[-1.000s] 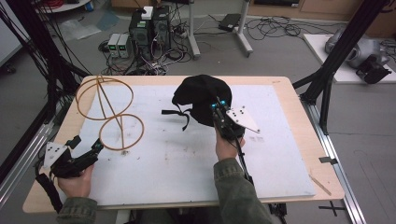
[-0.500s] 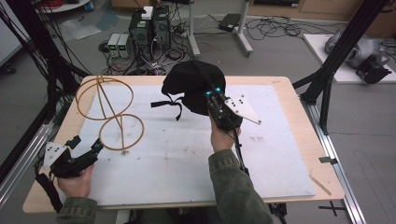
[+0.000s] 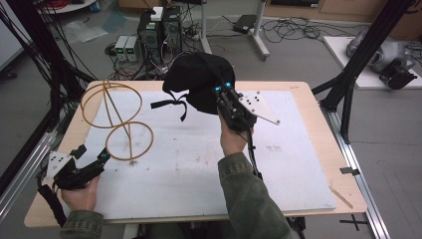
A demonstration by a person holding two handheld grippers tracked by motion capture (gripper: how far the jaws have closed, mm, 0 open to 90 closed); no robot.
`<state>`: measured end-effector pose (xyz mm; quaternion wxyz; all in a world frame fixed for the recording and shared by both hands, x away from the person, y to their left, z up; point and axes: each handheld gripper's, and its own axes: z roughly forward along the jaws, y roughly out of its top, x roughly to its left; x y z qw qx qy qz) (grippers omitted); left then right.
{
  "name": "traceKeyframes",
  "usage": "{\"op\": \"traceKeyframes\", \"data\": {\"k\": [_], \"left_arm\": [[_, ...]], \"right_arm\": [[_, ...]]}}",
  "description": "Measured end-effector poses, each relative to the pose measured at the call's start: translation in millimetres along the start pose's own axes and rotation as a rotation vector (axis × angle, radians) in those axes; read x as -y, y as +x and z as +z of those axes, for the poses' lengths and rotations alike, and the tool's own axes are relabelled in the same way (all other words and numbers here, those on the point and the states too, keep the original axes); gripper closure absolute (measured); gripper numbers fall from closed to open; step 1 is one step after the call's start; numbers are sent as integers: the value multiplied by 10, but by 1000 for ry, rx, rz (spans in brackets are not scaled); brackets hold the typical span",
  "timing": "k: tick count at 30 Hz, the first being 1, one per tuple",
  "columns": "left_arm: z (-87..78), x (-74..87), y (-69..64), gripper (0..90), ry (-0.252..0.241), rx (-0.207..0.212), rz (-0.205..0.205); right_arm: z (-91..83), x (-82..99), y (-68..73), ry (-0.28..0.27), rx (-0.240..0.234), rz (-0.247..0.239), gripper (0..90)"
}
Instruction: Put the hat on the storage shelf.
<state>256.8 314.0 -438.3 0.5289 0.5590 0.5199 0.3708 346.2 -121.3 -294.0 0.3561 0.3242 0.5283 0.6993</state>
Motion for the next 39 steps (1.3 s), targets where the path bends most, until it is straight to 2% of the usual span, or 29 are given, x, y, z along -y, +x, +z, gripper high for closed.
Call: {"op": "traceKeyframes", "data": {"k": [4, 15, 22, 32, 34, 39], "left_arm": [[10, 3, -4, 195, 9, 5, 3], [-4, 3, 16, 195, 6, 2, -7], [-7, 3, 24, 195, 5, 4, -8], [-13, 2, 30, 195, 6, 4, -6], [-11, 2, 32, 195, 7, 2, -5], [-20, 3, 46, 195, 3, -2, -16]], "right_arm": [[48, -47, 38, -27, -9, 51, 873], [241, -162, 320, -44, -85, 39, 875], [391, -234, 472, -30, -130, 70, 878], [591, -371, 745, -48, -207, 104, 877], [649, -384, 835, -55, -232, 117, 877], [729, -351, 970, -44, -255, 121, 878]]}}
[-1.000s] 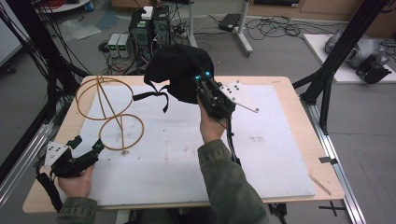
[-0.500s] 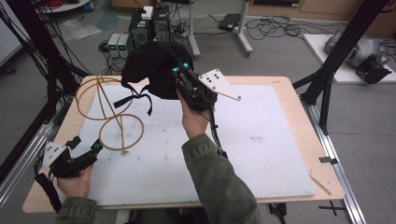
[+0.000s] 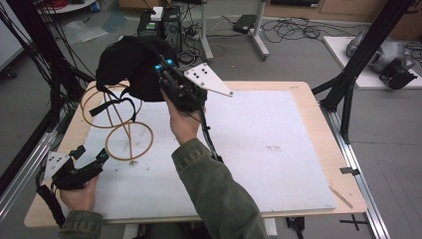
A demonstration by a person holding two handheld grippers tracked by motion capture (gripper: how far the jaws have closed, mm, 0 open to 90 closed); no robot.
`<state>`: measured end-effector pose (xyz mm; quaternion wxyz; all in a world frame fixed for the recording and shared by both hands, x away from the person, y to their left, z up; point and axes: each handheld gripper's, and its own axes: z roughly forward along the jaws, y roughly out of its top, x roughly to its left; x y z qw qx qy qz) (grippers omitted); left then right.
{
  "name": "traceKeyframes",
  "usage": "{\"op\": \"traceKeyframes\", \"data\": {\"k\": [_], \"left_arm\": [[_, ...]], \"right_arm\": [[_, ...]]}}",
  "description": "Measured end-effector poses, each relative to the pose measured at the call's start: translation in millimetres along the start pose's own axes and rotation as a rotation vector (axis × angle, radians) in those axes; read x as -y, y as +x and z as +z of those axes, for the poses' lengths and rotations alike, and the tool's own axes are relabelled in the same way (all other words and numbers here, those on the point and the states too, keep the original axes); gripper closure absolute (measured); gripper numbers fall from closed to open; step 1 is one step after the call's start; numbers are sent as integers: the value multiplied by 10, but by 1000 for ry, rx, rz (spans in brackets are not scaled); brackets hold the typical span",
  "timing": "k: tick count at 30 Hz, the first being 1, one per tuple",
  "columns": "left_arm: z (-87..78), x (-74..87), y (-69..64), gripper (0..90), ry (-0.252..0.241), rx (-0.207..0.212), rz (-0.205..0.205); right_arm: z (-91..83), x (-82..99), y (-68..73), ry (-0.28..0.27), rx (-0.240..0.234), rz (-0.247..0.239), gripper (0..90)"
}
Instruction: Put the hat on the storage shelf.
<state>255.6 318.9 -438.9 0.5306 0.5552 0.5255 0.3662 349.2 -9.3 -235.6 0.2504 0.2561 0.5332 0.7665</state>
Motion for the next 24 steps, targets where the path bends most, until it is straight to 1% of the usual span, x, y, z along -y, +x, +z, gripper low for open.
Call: {"op": "traceKeyframes", "data": {"k": [1, 2, 4, 9, 10, 13, 16, 22, 24], "left_arm": [[-5, -1, 2, 195, 0, -2, -2], [-8, -2, 7, 196, 0, -2, -1], [-11, -2, 13, 195, 0, -2, -3], [-13, 0, 29, 196, -4, -3, -8], [-13, 1, 29, 196, -6, -3, -14], [-22, -1, 39, 196, -5, -4, -13], [-30, 0, 52, 195, -7, -9, -17], [-43, -1, 66, 196, -8, -12, -21], [-39, 2, 59, 196, -9, -14, -25]], "right_arm": [[28, 18, 24, 3, -4, 0, 877], [89, 56, 68, 10, -19, 4, 878], [117, 75, 90, 15, -25, 7, 878], [256, 153, 203, 16, -63, 23, 878], [284, 167, 225, 18, -68, 26, 877], [375, 217, 297, 26, -92, 35, 877], [409, 248, 322, 30, -98, 41, 877], [496, 350, 369, 59, -118, 53, 877], [517, 390, 385, 73, -124, 47, 877]]}}
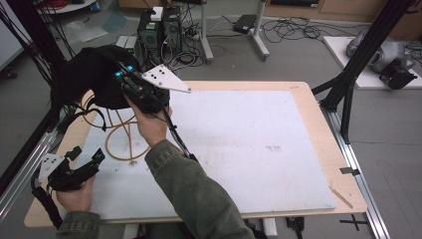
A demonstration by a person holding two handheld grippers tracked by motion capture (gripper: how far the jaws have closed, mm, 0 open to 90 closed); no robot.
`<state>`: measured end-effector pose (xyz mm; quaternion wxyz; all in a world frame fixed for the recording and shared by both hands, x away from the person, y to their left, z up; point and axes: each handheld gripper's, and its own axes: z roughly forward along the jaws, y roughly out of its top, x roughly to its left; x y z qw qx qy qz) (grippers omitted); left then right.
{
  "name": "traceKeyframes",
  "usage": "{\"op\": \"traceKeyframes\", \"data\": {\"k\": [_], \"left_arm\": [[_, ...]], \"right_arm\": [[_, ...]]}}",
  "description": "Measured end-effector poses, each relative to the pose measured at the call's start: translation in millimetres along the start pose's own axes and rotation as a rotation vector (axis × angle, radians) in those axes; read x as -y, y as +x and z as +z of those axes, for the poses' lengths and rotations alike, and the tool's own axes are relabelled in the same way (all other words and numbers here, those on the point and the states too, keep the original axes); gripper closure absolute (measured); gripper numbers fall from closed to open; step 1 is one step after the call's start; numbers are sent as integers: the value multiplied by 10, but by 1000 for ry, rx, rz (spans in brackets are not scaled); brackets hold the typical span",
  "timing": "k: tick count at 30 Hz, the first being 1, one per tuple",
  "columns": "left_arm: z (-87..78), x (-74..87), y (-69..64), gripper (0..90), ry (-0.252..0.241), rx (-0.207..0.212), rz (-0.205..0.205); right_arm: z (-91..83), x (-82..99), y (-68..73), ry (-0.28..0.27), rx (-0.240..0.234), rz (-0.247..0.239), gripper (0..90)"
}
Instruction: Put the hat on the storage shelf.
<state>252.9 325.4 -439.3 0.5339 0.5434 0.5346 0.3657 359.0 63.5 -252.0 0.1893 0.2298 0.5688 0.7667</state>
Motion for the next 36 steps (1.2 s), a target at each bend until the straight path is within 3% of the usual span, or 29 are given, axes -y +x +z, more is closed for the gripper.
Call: {"op": "traceKeyframes", "data": {"k": [13, 21, 29, 36], "left_arm": [[22, 7, -59, 196, 6, 17, 15], [19, 6, -55, 196, 7, 18, 18], [18, 5, -63, 196, 2, 19, 21], [20, 6, -64, 196, 4, 20, 21]], "right_arm": [[182, 353, 140, 135, -33, -29, 876], [149, 408, 87, 147, -25, -21, 876], [91, 473, 17, 169, -6, 17, 870], [94, 485, 32, 190, -39, 30, 840]]}}
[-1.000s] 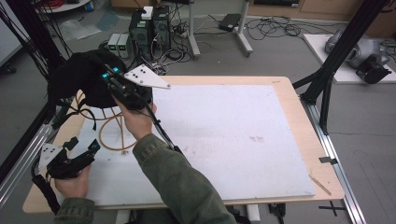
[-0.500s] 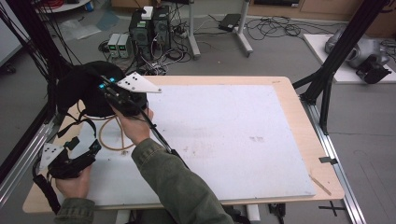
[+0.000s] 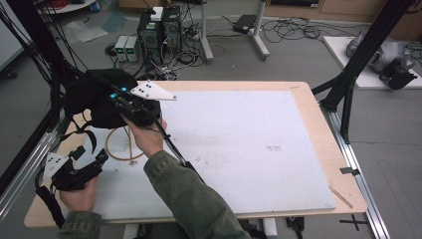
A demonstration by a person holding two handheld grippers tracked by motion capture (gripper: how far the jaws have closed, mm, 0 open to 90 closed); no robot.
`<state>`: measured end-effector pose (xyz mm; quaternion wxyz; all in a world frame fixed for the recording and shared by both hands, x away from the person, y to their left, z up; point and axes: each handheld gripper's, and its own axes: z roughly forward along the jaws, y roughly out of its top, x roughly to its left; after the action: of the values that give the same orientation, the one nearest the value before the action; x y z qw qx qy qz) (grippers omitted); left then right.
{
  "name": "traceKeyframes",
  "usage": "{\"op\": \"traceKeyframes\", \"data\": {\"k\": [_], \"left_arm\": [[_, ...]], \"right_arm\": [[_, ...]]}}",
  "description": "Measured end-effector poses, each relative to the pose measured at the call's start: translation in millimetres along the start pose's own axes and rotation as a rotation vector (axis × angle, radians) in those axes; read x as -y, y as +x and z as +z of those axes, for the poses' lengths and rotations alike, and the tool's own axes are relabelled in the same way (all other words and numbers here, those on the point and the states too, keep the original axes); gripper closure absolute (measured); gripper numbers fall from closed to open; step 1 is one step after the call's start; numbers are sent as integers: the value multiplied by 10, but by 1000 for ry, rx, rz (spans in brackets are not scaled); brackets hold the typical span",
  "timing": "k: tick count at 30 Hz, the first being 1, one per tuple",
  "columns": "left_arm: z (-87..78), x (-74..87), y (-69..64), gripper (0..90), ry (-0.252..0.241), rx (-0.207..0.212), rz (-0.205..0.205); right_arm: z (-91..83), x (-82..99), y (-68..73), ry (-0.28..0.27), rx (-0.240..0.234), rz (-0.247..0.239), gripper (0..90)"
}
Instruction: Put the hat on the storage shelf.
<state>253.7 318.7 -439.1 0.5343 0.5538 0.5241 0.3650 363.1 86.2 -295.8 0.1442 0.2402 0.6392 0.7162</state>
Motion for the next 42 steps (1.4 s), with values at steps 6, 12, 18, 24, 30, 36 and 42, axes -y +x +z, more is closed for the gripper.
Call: {"op": "traceKeyframes", "data": {"k": [6, 12, 18, 24, 30, 36, 42], "left_arm": [[-3, -1, -3, 196, 2, -1, 2], [4, 1, -4, 196, 2, 1, 1], [5, 2, -11, 196, 0, 2, 0], [6, 2, -11, 196, 0, 2, 0], [6, 2, -11, 196, 0, 3, 0], [9, 4, -17, 196, 3, 5, 4], [14, 5, -29, 196, 5, 7, 10]], "right_arm": [[27, 58, 29, 50, -5, 0, 752], [34, 68, 24, 70, -4, 1, 684], [31, 69, -5, 78, 8, 20, 577], [14, 57, -60, 75, 31, 55, 374], [-47, -5, -112, 45, 63, 41, 176], [-163, -88, -184, 30, 132, -5, 109], [-374, -168, -317, 20, 189, -48, 107]]}}
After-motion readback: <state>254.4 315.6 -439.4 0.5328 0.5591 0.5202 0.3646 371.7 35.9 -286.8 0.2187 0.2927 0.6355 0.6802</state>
